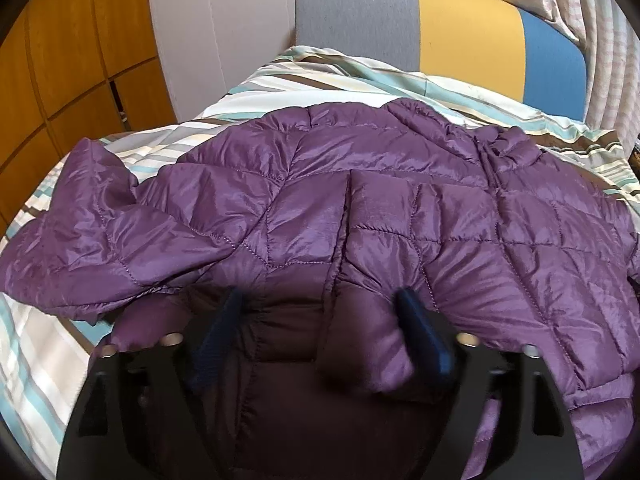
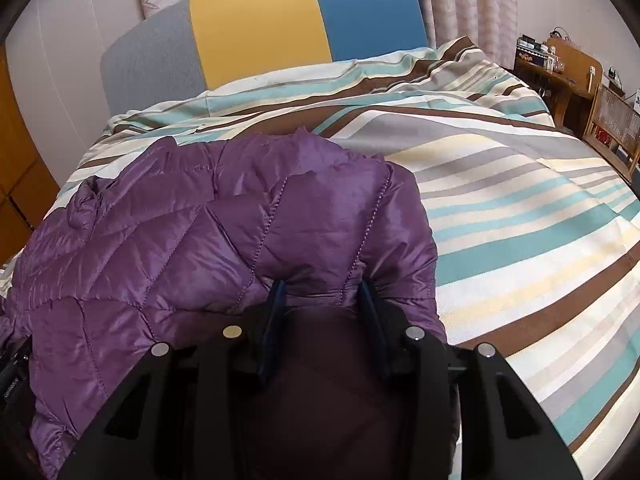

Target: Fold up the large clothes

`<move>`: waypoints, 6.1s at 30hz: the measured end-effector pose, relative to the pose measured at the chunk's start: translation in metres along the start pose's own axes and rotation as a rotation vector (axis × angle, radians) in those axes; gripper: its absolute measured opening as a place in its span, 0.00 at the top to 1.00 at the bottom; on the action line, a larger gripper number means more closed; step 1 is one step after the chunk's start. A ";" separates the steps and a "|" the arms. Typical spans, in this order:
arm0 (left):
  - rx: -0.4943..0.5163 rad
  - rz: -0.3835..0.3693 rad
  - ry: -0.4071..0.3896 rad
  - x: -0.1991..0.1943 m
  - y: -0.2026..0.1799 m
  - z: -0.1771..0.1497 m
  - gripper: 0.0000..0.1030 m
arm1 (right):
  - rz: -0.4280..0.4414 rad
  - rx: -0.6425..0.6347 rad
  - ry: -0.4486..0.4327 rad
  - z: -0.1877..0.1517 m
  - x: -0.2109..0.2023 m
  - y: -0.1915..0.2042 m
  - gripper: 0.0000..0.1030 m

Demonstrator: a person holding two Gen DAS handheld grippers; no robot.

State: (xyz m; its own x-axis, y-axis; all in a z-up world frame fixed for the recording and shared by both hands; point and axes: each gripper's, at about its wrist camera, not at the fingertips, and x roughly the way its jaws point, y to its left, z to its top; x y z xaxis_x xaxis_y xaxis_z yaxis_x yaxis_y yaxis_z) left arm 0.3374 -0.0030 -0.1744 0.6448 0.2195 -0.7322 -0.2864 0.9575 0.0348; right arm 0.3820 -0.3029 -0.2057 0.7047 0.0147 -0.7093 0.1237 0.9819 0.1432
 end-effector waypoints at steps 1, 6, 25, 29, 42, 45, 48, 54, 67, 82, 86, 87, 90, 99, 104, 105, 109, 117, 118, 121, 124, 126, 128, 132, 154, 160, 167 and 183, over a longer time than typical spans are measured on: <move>-0.006 -0.015 -0.011 -0.004 0.001 0.000 0.10 | -0.007 -0.006 -0.002 -0.001 -0.001 0.001 0.62; 0.010 -0.124 -0.070 -0.038 -0.004 0.006 0.10 | -0.031 -0.024 -0.007 0.003 -0.002 0.005 0.63; 0.118 -0.053 0.049 0.030 -0.042 0.022 0.03 | -0.045 -0.035 -0.037 0.003 -0.011 0.007 0.58; 0.110 -0.063 0.049 0.030 -0.042 0.020 0.03 | -0.005 -0.050 -0.059 -0.001 -0.032 0.009 0.48; 0.107 -0.071 0.049 0.030 -0.041 0.022 0.03 | -0.114 -0.125 0.009 -0.026 -0.031 0.017 0.44; 0.105 -0.073 0.049 0.030 -0.042 0.022 0.03 | -0.122 -0.126 0.003 -0.027 -0.029 0.016 0.43; 0.099 -0.084 0.055 0.029 -0.040 0.022 0.03 | -0.123 -0.122 0.001 -0.029 -0.029 0.015 0.41; 0.110 -0.133 0.096 0.014 -0.032 0.019 0.03 | -0.126 -0.115 -0.001 -0.028 -0.029 0.012 0.39; -0.032 -0.213 0.066 -0.032 0.041 -0.007 0.03 | -0.127 -0.115 0.001 -0.028 -0.030 0.013 0.38; -0.282 -0.193 0.096 -0.043 0.144 -0.042 0.03 | -0.134 -0.119 0.000 -0.029 -0.031 0.014 0.37; -0.316 -0.198 0.069 -0.054 0.156 -0.048 0.03 | -0.135 -0.119 0.000 -0.029 -0.031 0.013 0.37; -0.321 -0.196 0.068 -0.057 0.160 -0.048 0.03 | -0.134 -0.119 0.000 -0.029 -0.031 0.013 0.37; -0.352 -0.181 0.035 -0.065 0.173 -0.049 0.03 | -0.133 -0.116 0.001 -0.029 -0.031 0.013 0.36; -0.513 -0.107 -0.006 -0.069 0.247 -0.048 0.03 | -0.133 -0.117 0.001 -0.029 -0.031 0.013 0.36; -0.661 -0.072 -0.012 -0.066 0.290 -0.053 0.03 | -0.133 -0.117 0.001 -0.029 -0.031 0.012 0.36; -0.690 -0.061 -0.013 -0.063 0.297 -0.054 0.03 | -0.132 -0.117 0.001 -0.029 -0.031 0.012 0.36; -0.853 -0.029 -0.013 -0.057 0.336 -0.069 0.03 | -0.132 -0.117 0.001 -0.029 -0.032 0.012 0.35; -1.088 -0.079 -0.134 -0.057 0.383 -0.083 0.03 | -0.132 -0.117 0.002 -0.029 -0.032 0.012 0.35; -1.122 -0.085 -0.152 -0.057 0.389 -0.084 0.03 | -0.132 -0.117 0.002 -0.029 -0.032 0.012 0.35; -1.171 -0.081 -0.168 -0.054 0.401 -0.081 0.03 | -0.132 -0.118 0.002 -0.029 -0.032 0.012 0.35; -1.186 -0.079 -0.176 -0.046 0.411 -0.075 0.07 | -0.133 -0.118 0.002 -0.029 -0.032 0.012 0.35; -1.202 -0.069 -0.180 -0.041 0.416 -0.074 0.12 | -0.132 -0.118 0.002 -0.029 -0.032 0.012 0.35; -1.232 -0.049 -0.189 -0.038 0.420 -0.075 0.15 | -0.132 -0.118 0.002 -0.029 -0.032 0.012 0.35; -1.259 0.014 -0.163 -0.030 0.428 -0.068 0.37 | -0.131 -0.117 0.003 -0.029 -0.032 0.012 0.35; -0.899 -0.013 -0.439 -0.129 0.318 -0.008 0.89 | -0.128 -0.112 0.003 -0.030 -0.033 0.010 0.34; -0.644 -0.094 -0.463 -0.134 0.244 0.017 0.89 | -0.125 -0.108 0.004 -0.030 -0.033 0.009 0.34; -0.403 -0.189 -0.430 -0.124 0.153 0.026 0.89 | -0.122 -0.104 0.009 -0.030 -0.033 0.008 0.33; -0.085 -0.357 -0.308 -0.101 -0.011 0.020 0.89 | -0.121 -0.098 0.012 -0.029 -0.034 0.008 0.31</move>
State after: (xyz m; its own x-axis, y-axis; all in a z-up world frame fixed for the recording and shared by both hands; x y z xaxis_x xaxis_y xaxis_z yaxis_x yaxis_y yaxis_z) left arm 0.2898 -0.0316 -0.0870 0.8899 -0.0630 -0.4517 -0.0572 0.9672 -0.2474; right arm 0.3387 -0.2896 -0.2010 0.6800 -0.1028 -0.7259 0.1380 0.9904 -0.0110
